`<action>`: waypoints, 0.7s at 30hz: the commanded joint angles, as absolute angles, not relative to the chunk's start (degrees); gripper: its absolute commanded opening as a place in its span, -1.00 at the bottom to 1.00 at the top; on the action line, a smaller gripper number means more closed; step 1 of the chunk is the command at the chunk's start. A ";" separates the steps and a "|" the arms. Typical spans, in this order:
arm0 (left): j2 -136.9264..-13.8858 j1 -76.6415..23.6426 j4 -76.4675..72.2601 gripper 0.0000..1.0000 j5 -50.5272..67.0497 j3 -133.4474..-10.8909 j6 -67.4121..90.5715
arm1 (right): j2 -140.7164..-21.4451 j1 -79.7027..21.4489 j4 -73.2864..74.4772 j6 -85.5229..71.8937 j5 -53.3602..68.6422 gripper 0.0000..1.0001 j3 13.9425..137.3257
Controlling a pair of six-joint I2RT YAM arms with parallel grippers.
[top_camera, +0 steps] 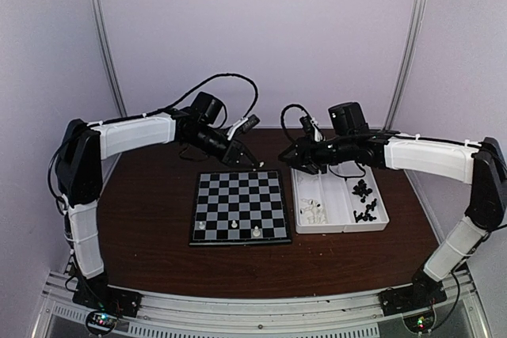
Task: Set up the chess pieces on the board
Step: Place the chess piece on the chessboard.
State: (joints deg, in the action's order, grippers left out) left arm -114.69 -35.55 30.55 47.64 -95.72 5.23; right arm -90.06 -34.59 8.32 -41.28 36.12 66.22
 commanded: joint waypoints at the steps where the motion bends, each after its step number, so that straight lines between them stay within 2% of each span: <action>1: -111.29 -36.39 23.02 -0.62 49.37 -91.91 4.94 | -93.34 -34.63 -5.21 -61.99 41.48 -0.20 64.50; 5: -108.54 -37.44 18.59 -0.60 45.75 -87.71 2.69 | -96.30 -35.17 -12.58 -69.21 42.62 -0.23 64.06; 12: -105.80 -38.75 17.64 -0.58 41.40 -85.14 -1.39 | -97.77 -36.76 -8.92 -68.71 42.58 -0.24 67.09; 21: -105.46 -39.02 18.64 -0.58 40.55 -84.90 -2.85 | -99.77 -38.24 -11.02 -70.69 43.80 -0.29 67.41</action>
State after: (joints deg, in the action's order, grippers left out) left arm -106.72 -38.85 20.58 41.32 -85.60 -1.02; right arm -98.45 -37.63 -8.86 -69.34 42.63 65.71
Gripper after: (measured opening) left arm 0.212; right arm 0.369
